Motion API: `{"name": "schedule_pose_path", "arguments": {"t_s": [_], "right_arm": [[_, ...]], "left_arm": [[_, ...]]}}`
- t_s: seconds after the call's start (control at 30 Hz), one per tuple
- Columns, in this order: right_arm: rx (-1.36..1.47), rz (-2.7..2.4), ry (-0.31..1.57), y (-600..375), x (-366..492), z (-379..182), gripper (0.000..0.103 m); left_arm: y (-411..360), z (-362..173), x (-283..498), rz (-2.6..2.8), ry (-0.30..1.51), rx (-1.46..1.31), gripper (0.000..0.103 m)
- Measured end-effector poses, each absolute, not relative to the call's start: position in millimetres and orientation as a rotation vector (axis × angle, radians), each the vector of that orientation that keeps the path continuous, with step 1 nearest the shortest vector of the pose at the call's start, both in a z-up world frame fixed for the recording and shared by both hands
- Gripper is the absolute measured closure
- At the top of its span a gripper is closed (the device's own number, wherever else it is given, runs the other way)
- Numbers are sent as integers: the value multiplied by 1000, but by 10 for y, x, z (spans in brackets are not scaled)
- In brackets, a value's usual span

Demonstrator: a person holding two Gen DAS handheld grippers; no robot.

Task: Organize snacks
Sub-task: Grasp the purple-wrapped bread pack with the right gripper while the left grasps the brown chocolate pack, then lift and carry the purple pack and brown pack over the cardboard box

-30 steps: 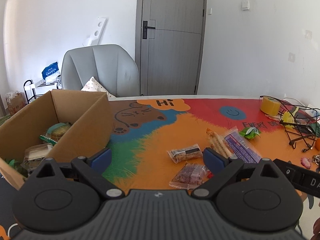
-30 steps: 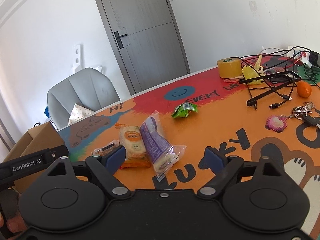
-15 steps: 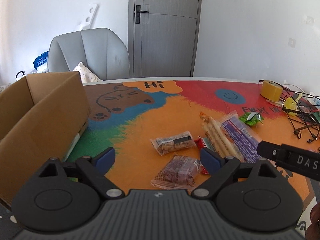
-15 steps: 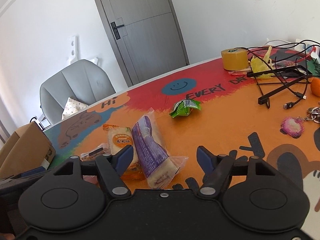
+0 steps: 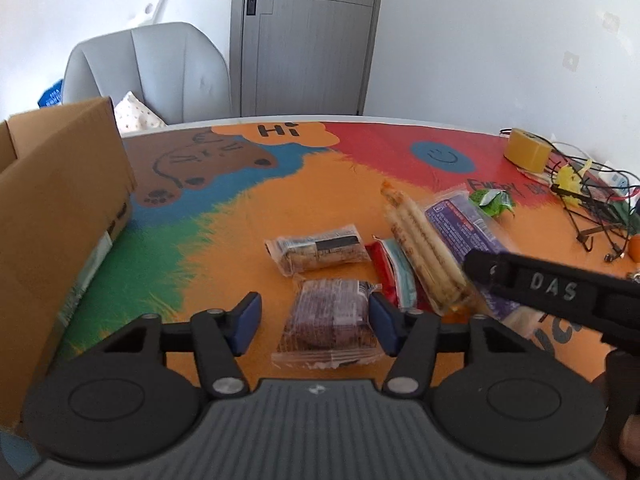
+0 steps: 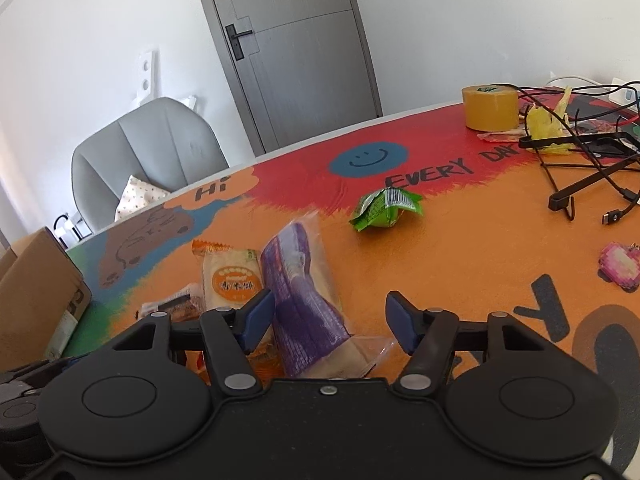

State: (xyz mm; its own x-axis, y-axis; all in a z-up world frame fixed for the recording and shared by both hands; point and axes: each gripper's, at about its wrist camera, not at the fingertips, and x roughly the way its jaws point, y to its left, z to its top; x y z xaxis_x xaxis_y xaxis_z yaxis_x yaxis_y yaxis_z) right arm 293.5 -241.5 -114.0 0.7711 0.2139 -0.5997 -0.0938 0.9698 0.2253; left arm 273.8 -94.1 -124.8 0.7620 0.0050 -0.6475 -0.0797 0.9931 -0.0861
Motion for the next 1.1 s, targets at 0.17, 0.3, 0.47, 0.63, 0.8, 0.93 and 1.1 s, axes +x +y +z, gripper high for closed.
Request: {"name": "schedule_pose_path", "arguments": {"t_s": [0.17,0.3,0.47,0.63,0.8,0.93,1.1], "right_arm": [[130,176,683,-2334,2904,-1187,47],[94,178,680,-2291,2840,-1187,58],[102,189,687,-2301,2756,-1153,66],[109,183,659,-2296,2614,-1062,71],[122,182,618,-2299,2470,-952,80],[127,199,596,-2288,2376,-877,83],[128,219,563,-2279,2239,-814,89]], "left_arm": [[-923,-1217,2714,52,704,-119,65],[-887,-1191,2670,74,705,-123,67],[-839,-1127,2552,78,685,-130,68],[-790,-1014,2420,77,648,-135,68],[-738,-902,2326,82,617,-131,68],[-685,-819,2246,99,590,-137,68],[-626,-760,2141,113,570,-144,68]]}}
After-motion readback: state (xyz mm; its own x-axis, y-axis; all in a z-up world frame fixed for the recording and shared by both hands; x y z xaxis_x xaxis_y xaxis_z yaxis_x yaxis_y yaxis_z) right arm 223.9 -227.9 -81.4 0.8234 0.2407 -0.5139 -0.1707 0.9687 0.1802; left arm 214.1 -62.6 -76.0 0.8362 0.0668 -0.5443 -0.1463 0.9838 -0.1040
